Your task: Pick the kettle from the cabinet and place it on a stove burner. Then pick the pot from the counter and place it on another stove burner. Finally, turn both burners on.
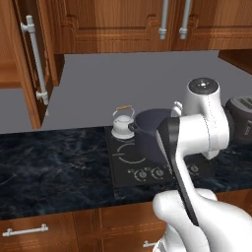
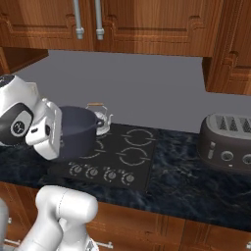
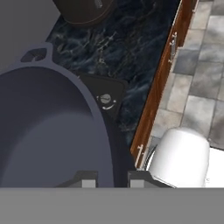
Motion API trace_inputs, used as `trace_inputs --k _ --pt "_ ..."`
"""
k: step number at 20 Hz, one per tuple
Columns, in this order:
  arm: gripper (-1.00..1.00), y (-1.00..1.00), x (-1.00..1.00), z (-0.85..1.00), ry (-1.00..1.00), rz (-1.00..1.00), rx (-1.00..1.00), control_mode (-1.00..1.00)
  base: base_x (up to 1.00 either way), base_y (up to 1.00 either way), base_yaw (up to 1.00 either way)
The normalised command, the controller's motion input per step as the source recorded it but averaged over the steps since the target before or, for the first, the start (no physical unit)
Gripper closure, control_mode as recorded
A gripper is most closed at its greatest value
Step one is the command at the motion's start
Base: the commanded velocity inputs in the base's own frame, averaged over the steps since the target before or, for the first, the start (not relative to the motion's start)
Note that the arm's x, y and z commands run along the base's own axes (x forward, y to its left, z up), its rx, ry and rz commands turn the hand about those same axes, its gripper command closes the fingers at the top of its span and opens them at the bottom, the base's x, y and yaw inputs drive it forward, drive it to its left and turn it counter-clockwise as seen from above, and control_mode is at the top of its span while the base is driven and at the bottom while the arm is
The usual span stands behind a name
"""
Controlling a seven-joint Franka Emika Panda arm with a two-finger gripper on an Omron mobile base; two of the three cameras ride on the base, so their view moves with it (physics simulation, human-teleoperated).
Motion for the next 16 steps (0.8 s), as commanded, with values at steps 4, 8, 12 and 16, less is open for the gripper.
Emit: trace_inputs --k 4,8,12,16 --pt "1.0 -0.59 0.08 -0.04 -0.09 0.03 0.01 -1.0 0.0 0.0 0.0" --pt "1.0 -0.56 0.27 -0.05 -0.06 0.05 0.01 -1.0 0.0 0.0 0.0" --pt "1.0 -0.51 0.34 -0.07 -0.01 0.05 0.01 -1.0 0.0 0.0 0.0" --pt "1.0 -0.39 0.45 -0.07 0.0 0.07 0.02 -1.0 0.0 0.0 0.0"
